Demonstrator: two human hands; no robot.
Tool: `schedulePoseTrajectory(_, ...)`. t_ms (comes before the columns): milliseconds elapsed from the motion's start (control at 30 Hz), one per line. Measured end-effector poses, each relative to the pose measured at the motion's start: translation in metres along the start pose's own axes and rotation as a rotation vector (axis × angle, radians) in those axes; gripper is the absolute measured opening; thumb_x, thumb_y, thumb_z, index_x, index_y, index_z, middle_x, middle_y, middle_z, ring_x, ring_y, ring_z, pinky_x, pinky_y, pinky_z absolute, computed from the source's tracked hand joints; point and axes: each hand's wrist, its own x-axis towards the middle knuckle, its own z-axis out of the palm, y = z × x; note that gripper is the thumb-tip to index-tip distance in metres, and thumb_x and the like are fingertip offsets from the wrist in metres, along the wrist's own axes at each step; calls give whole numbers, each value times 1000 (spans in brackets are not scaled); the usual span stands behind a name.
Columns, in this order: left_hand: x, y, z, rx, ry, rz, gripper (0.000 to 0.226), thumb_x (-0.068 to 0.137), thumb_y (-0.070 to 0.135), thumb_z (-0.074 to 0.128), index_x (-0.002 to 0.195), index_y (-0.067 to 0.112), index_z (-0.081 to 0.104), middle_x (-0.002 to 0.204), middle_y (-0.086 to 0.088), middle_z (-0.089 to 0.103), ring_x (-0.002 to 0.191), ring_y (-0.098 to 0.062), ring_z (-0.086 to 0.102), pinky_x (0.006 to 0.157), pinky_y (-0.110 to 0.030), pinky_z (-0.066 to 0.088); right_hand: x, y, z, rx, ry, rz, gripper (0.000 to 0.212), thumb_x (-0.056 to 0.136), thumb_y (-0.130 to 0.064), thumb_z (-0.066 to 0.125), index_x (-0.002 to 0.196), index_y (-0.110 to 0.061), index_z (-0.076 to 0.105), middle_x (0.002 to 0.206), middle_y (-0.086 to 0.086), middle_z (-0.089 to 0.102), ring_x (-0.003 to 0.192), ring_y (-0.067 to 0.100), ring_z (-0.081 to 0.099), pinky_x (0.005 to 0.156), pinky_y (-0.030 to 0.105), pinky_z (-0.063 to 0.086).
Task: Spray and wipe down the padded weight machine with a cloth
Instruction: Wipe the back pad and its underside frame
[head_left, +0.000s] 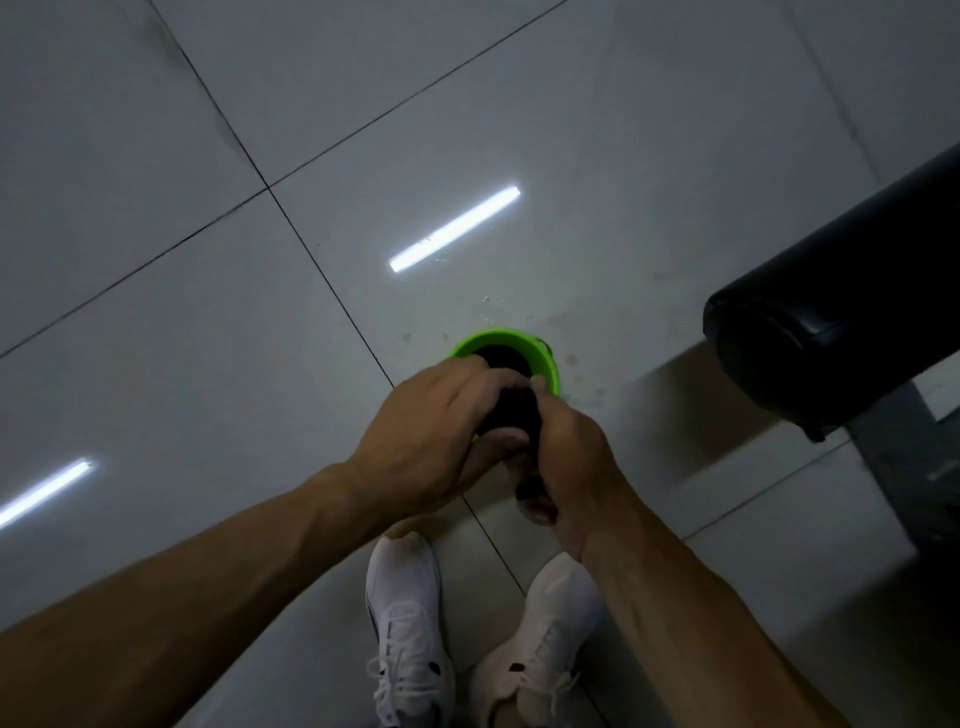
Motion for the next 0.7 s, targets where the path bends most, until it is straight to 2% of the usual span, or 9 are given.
schedulePoseTrajectory(67, 6, 1, 2, -7, 45, -51, 63, 104, 60, 27, 123, 11, 63, 98, -1, 60, 85, -17, 52, 71, -28, 37, 3, -6, 3, -46, 61, -113, 70, 109, -55, 29, 60, -18, 63, 43, -1, 48, 36, 13, 42, 40, 21, 28)
schedulePoseTrajectory(167, 8, -4, 7, -44, 100, -122, 67, 103, 66, 23, 104, 16, 69, 86, 5, 63, 77, -15, 57, 64, -33, 46, 8, -3, 9, -118, 60, -203, 72, 110, -53, 23, 62, -19, 64, 42, -8, 53, 38, 4, 49, 47, 25, 36)
schedulePoseTrajectory(233, 10, -8, 11, -15, 123, -139, 73, 102, 68, 19, 88, 16, 69, 73, 4, 63, 66, -18, 59, 56, -40, 48, 10, 6, 13, -99, 85, -233, 75, 110, -51, 23, 56, -17, 64, 43, -4, 55, 40, 5, 50, 50, 26, 38)
schedulePoseTrajectory(333, 13, -9, 15, 60, 139, -172, 76, 103, 66, 13, 73, 18, 64, 62, 4, 57, 57, -18, 55, 51, -40, 43, 15, 13, 13, -217, 142, -331, 82, 111, -47, 22, 44, -16, 55, 42, -3, 53, 41, 6, 50, 46, 25, 40)
schedulePoseTrajectory(467, 7, -12, 28, 47, 77, -320, 82, 103, 66, 4, 76, 20, 67, 65, 4, 61, 60, -18, 56, 54, -38, 41, 32, 20, 14, -381, 218, -460, 75, 108, -55, 24, 63, -14, 66, 59, 0, 63, 74, 24, 67, 65, 36, 51)
schedulePoseTrajectory(533, 5, -10, 37, 33, 18, -484, 79, 101, 65, 6, 72, 21, 66, 59, 7, 54, 61, -20, 56, 55, -35, 39, 45, 27, 15, -470, 266, -490, 69, 110, -50, 27, 66, -13, 65, 69, 6, 67, 85, 33, 68, 68, 37, 47)
schedulePoseTrajectory(600, 8, -12, 47, -19, -40, -623, 68, 105, 58, 17, 65, 18, 54, 53, 6, 44, 59, -24, 52, 55, -35, 37, 63, 34, 15, -588, 321, -512, 68, 111, -48, 27, 72, -9, 67, 82, 17, 72, 92, 38, 66, 68, 35, 38)
schedulePoseTrajectory(667, 12, -20, 60, -27, -94, -649, 49, 109, 44, 25, 78, 18, 52, 53, 6, 40, 55, -24, 46, 53, -38, 37, 81, 34, 16, -683, 373, -495, 68, 110, -49, 27, 83, -5, 71, 92, 22, 72, 97, 41, 65, 69, 35, 32)
schedulePoseTrajectory(700, 15, -25, 65, -61, -96, -685, 43, 110, 41, 26, 90, 18, 58, 54, 7, 41, 53, -21, 43, 51, -36, 32, 90, 33, 16, -712, 386, -486, 69, 110, -50, 27, 85, -4, 72, 93, 22, 72, 98, 41, 65, 69, 35, 32)
